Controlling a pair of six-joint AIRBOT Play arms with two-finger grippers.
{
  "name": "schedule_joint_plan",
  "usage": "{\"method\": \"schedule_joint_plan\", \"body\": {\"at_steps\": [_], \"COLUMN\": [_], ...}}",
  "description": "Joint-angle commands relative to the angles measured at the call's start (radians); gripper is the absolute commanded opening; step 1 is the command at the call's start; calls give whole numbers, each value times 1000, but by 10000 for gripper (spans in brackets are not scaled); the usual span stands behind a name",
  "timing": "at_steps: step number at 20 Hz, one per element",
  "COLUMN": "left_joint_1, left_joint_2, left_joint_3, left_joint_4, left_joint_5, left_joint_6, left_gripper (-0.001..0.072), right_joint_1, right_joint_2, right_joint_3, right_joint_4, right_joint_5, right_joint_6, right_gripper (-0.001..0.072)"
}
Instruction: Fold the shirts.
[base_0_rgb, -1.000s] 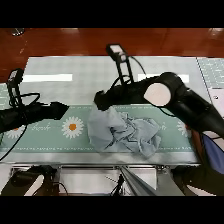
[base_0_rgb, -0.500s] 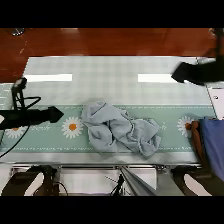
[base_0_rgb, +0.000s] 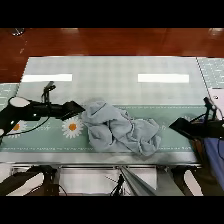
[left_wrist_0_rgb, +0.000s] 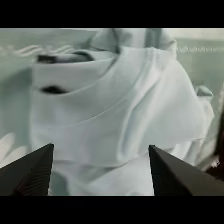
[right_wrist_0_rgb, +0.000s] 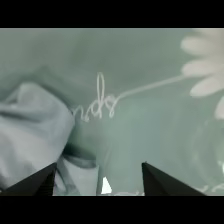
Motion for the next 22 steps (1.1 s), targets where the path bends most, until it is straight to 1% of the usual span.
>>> {"method": "schedule_joint_plan", "body": {"at_steps": [1,3,4,5,6,7,10,13,14,16,17,18,19,20,22], "left_joint_1": [-124,-199,-224,-239,-243,-245,-238,-237,-237,-237,-237,-237,-236,-229,-187], "left_joint_2": [-193,-282,-322,-356,-386,-403,-407,-406,-407,-406,-406,-406,-404,-396,-346], "left_joint_3": [151,256,312,364,417,452,510,526,525,525,525,525,526,526,538], "left_joint_4": [-3,97,148,189,221,232,238,238,238,237,237,238,238,237,212], "left_joint_5": [-2,-24,-61,-108,-167,-197,-207,-214,-220,-230,-236,-240,-245,-247,-244], "left_joint_6": [34,-48,-82,-103,-108,-108,-108,-109,-109,-109,-109,-109,-109,-109,-108], "left_gripper": [704,703,688,463,67,23,23,23,23,23,24,23,23,23,23], "right_joint_1": [45,89,112,139,167,198,273,343,366,403,421,437,441,441,414], "right_joint_2": [18,17,17,17,17,15,-47,-163,-213,-315,-364,-407,-435,-444,-435], "right_joint_3": [-97,-97,-97,-97,-97,-97,-97,-97,-93,-68,-42,-7,35,98,273], "right_joint_4": [44,44,44,48,53,62,119,258,275,301,308,306,306,304,239], "right_joint_5": [-11,-11,-10,-11,-16,-28,-117,-267,-313,-360,-368,-368,-352,-315,-229], "right_joint_6": [-17,-13,-3,5,8,13,15,-32,-32,-33,-37,-45,-79,-124,-137], "right_gripper": [615,615,615,615,615,615,615,615,615,603,502,336,97,24,24]}}
